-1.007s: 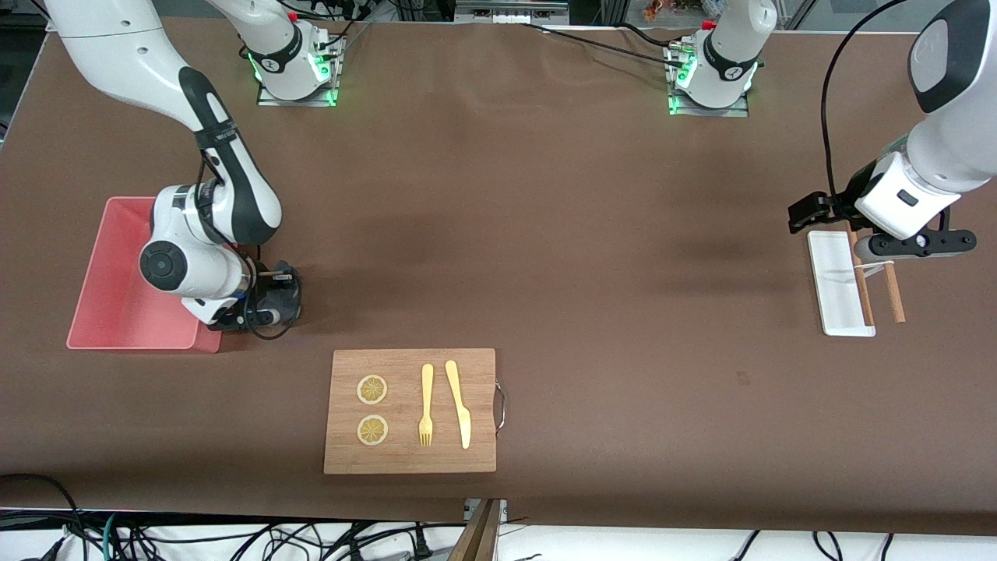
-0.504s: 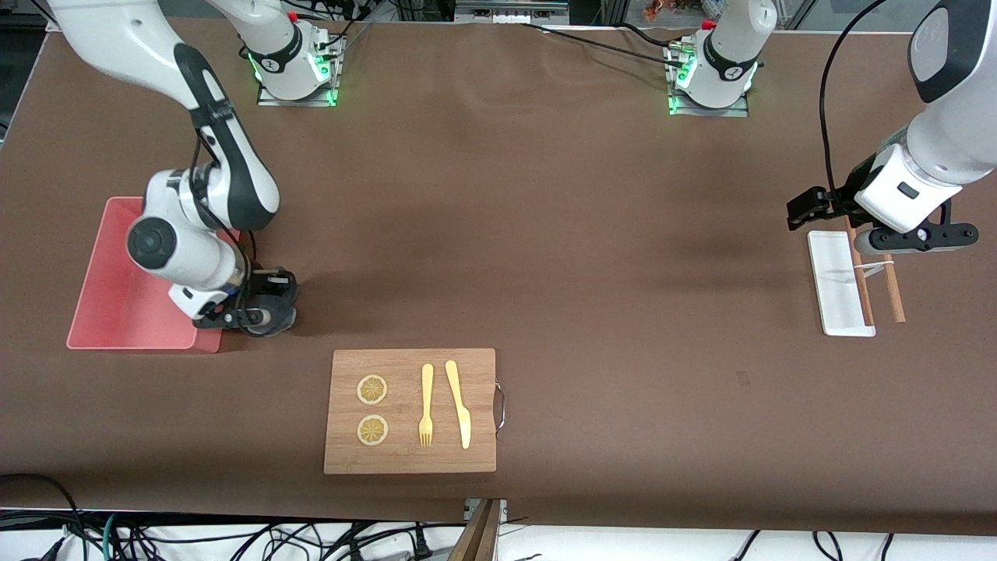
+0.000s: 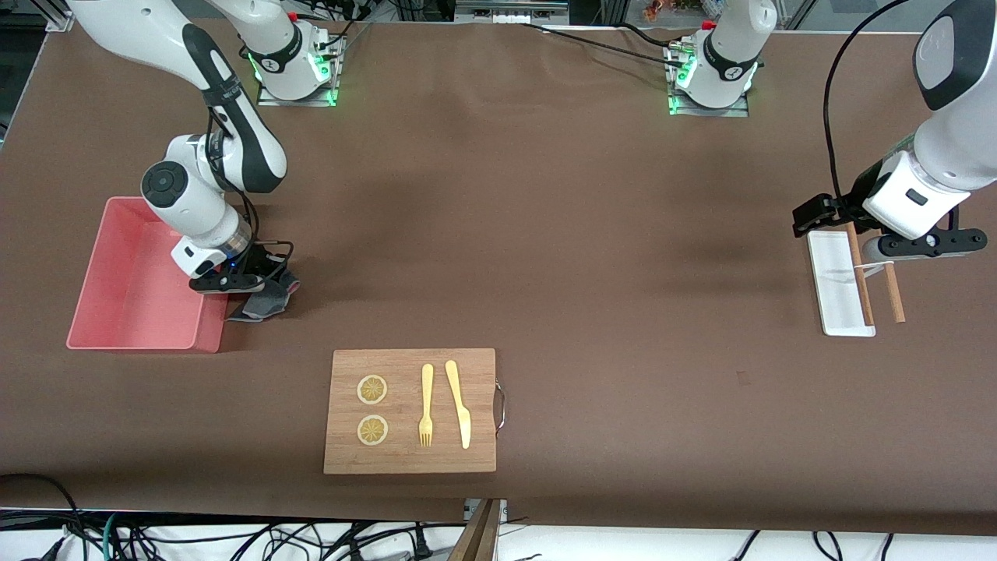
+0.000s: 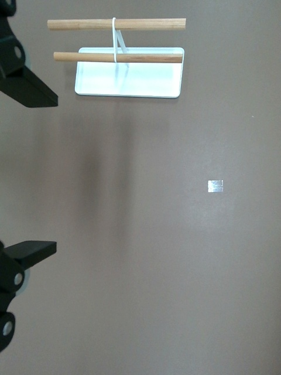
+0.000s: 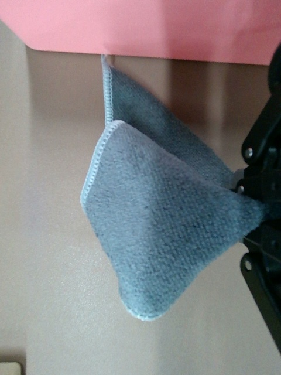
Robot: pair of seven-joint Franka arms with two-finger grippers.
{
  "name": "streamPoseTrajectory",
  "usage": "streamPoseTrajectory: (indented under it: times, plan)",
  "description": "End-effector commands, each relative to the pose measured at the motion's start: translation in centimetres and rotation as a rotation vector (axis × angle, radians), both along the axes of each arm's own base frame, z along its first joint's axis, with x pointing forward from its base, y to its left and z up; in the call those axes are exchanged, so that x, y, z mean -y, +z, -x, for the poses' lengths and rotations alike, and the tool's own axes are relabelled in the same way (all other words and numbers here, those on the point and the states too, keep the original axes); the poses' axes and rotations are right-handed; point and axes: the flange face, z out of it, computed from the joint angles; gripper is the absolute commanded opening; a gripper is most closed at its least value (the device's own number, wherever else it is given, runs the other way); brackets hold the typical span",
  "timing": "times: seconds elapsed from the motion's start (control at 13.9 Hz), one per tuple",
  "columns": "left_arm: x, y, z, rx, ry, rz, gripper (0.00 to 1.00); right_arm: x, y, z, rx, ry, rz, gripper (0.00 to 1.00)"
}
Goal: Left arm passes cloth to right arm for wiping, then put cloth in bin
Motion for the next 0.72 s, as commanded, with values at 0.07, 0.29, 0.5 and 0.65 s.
streamPoseTrajectory:
  times: [0.07,0.29,0.5,0.65]
  plan:
    - [-0.4,0.0,-0.2,0.001,0.001,-0.006,1.0,-3.3,-0.1,-0.2,0.012,-0.033,-0.016,0.0]
    - [-0.6,0.0,-0.2,-0.002,0.006,-0.006,1.0,-7.9,-0.9,0.5,-0.002,-0.095,-0.029,0.0]
    - [-0.6,-0.2,-0.2,-0.005,0.006,-0.006,1.0,-14.5,0.1,1.1,0.014,-0.156,-0.058,0.0]
    - [-0.6,-0.2,-0.2,-0.005,0.006,-0.006,1.0,-18.7,-0.3,1.6,0.012,-0.199,-0.074,0.0]
